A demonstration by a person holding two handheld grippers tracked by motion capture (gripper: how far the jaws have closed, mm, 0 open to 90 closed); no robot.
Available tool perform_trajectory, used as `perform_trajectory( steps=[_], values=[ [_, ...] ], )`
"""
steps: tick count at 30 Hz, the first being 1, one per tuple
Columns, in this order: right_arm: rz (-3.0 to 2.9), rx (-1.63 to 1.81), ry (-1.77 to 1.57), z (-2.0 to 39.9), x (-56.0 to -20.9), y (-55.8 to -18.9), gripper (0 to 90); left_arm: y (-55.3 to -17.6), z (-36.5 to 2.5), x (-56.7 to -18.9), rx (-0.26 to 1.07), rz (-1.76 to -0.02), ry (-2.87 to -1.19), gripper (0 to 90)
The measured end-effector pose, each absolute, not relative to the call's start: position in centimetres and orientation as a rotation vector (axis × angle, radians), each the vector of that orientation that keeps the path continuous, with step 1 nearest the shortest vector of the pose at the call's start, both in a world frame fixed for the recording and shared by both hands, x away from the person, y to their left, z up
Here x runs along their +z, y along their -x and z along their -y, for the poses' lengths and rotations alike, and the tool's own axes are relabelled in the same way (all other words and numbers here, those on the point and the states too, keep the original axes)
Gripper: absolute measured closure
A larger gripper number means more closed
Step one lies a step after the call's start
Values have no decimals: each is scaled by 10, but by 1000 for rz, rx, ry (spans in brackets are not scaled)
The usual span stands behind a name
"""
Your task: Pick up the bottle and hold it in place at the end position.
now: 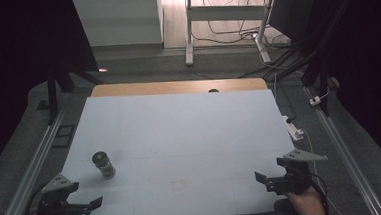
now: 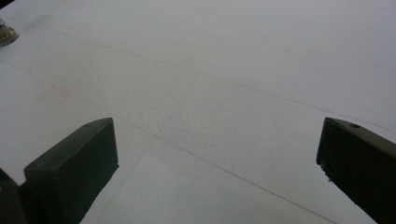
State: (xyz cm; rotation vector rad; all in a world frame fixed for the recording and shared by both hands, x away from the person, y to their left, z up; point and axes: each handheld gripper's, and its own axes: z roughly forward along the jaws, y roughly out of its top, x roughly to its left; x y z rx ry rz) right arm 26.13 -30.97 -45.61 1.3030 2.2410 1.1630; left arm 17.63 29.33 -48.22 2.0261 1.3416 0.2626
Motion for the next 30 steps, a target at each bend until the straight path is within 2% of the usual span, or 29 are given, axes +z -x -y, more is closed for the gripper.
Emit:
perform_trajectory(
  steps=[15,30],
  values=[
    [-2314,1161,-1280,307,-457,-264,0,-177,-290,-483,274,-1351,-2056,0],
    [-2348,1158,-1274,307,-458,-265,0,-178,-295,-482,255,-1376,-2010,0]
  ],
)
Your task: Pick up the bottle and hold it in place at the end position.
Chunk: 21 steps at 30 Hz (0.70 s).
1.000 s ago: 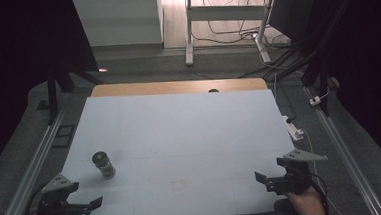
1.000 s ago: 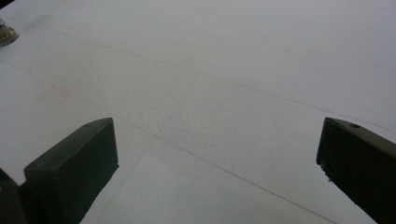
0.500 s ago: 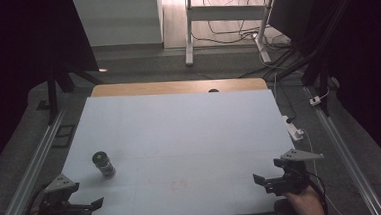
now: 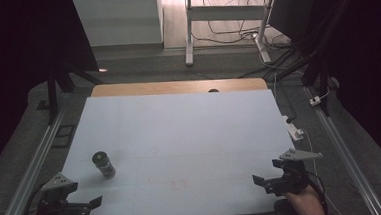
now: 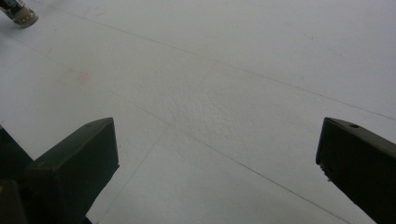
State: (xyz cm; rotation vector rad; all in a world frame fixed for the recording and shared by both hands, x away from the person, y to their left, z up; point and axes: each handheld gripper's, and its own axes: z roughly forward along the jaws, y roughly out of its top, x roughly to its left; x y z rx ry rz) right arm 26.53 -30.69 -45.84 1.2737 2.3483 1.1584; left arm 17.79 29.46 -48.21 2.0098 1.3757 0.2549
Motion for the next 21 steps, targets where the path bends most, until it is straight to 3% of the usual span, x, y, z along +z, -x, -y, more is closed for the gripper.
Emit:
perform_trajectory(
  steps=[21],
  values=[
    [-2383,1129,-1250,304,-459,-266,0,-192,-290,-481,317,-1282,-1978,0]
  ],
)
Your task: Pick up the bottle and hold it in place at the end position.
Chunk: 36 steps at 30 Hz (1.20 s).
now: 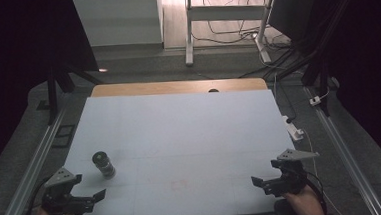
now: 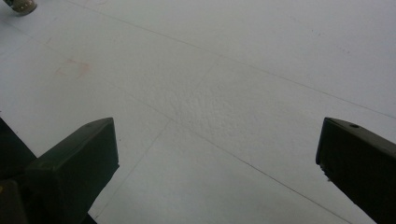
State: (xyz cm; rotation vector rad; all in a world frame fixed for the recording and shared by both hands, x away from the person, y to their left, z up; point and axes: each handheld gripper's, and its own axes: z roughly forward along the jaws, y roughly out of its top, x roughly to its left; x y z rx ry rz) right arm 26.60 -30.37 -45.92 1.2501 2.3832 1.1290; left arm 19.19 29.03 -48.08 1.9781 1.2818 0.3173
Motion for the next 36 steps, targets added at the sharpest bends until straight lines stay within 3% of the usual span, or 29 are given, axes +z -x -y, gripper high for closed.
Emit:
perform_trajectory(
  steps=[18,36],
  values=[
    [-2392,1123,-1254,303,-459,-266,0,-226,-287,-489,365,-1293,-1941,0],
    [-2402,1114,-1248,302,-460,-267,0,-261,-290,-507,374,-1310,-2039,0]
  ],
)
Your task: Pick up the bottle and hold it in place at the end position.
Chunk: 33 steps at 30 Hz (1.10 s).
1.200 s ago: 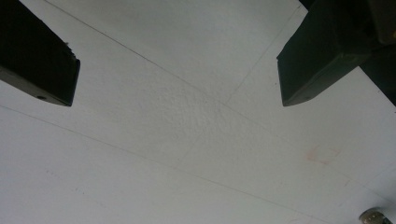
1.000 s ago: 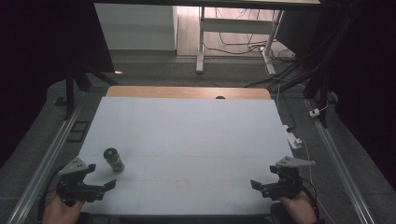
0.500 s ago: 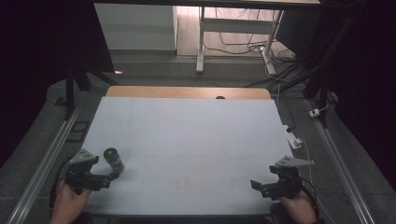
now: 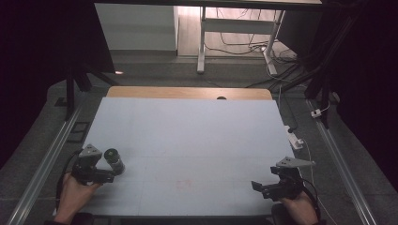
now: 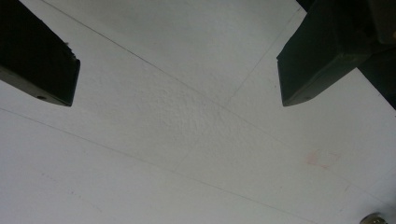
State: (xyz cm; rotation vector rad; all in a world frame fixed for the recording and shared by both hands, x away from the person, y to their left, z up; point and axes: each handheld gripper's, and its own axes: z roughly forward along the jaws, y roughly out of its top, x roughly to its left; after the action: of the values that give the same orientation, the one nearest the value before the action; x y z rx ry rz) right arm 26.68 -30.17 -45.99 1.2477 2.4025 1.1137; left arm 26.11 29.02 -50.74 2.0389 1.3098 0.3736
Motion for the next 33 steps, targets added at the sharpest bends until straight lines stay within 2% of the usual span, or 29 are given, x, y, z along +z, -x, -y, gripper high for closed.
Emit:
perform_trajectory(
  steps=[6,9,10,13,20,21,24,25,28,33],
  values=[
    [-2406,1111,-1241,301,-460,-267,0,-268,-292,-512,334,-1280,-2060,0],
    [-2407,1110,-1241,301,-460,-267,0,-270,-290,-515,334,-1266,-2089,37],
    [-2407,1110,-1239,301,-460,-267,0,-271,-290,-516,330,-1257,-2097,82],
    [-2409,1106,-1237,301,-460,-267,0,-272,-291,-517,338,-1250,-2114,120],
    [-2413,1103,-1232,301,-460,-266,0,-272,-293,-516,341,-1208,-2121,307],
    [-2413,1103,-1231,301,-460,-267,0,-272,-294,-516,338,-1199,-2122,366],
    [-2414,1103,-1230,301,-460,-267,0,-271,-294,-516,329,-1174,-2129,407],
    [-2415,1102,-1229,301,-460,-267,0,-271,-294,-515,323,-1161,-2133,476],
    [-2416,1100,-1227,300,-460,-267,0,-270,-291,-514,344,-1134,-2160,521],
    [-2419,1099,-1224,300,-460,-267,0,-269,-290,-512,352,-1141,-2174,529]
  ],
)
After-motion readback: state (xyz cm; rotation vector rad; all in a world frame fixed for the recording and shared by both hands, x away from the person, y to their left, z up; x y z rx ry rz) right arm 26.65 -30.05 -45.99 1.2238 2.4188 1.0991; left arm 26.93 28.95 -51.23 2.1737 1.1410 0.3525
